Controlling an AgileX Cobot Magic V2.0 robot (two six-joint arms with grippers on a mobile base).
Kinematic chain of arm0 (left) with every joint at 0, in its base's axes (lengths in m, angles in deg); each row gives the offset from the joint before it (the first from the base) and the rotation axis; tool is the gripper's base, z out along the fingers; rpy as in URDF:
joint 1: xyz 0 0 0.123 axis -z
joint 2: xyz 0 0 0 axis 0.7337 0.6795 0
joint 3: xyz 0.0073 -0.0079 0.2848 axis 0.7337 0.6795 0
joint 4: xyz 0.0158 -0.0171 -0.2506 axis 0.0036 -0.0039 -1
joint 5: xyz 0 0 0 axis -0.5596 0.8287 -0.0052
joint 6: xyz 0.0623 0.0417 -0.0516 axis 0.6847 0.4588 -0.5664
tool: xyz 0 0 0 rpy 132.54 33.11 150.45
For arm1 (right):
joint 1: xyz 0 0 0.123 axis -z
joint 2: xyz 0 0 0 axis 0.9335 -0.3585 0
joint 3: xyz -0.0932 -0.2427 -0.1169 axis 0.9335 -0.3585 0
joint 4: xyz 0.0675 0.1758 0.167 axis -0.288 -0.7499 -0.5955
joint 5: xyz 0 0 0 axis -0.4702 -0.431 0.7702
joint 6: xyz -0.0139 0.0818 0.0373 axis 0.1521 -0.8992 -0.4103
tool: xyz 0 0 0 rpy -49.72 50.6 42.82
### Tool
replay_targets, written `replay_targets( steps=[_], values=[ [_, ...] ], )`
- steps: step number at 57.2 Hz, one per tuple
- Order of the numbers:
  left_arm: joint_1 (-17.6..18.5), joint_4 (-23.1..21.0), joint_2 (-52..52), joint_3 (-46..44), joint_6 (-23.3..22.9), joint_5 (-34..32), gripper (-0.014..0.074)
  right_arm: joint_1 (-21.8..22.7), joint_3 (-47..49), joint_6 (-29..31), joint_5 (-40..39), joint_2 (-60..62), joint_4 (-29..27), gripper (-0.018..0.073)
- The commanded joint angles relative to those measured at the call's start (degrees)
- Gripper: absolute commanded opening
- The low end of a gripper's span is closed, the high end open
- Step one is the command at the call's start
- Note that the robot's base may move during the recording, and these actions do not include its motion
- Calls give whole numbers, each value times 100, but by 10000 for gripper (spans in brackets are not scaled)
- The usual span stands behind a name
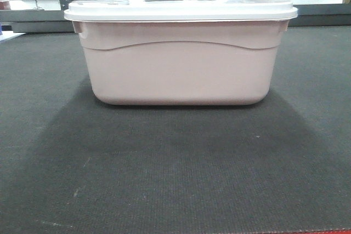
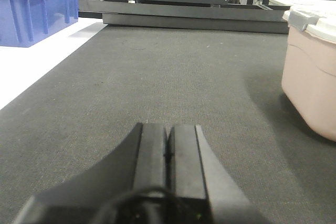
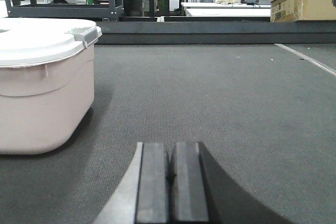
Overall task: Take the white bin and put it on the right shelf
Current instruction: 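Move both grippers toward the sides of the pink white-lidded bin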
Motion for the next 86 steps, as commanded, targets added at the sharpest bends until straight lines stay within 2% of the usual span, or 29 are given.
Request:
replay_targets(
  steps=[1, 56, 58, 64, 66, 73, 77, 80, 86],
  values=[
    [17, -8, 9, 40, -47, -547, -118, 2, 139, 8, -498, 107, 62, 71],
    [17, -19, 9, 40, -47, -599, -118, 7, 139, 8, -704, 106, 62, 71],
    [17, -95, 9, 40, -47, -599, -118, 7, 139, 8, -756, 106, 62, 71],
    [17, -766, 9, 40, -47, -612, -118, 7, 143, 8, -1077, 106, 62, 71],
    [17, -799, 9, 40, -47, -664, -118, 7, 156, 8, -1181, 106, 34, 71],
    [17, -786, 9, -31, -47, -1284, -118, 7, 574, 8, -1137, 106, -7, 71],
    [17, -638, 21, -290, -47, -1470, -117, 7, 1015, 8, -1102, 92, -7, 71],
    [17, -441, 60, -668, -47, -1267, -117, 7, 1439, 8, -1062, 24, -7, 71],
    [17, -19, 354, -1674, -47, -332, -113, 7, 2302, 8, -840, -310, -7, 71]
  ],
)
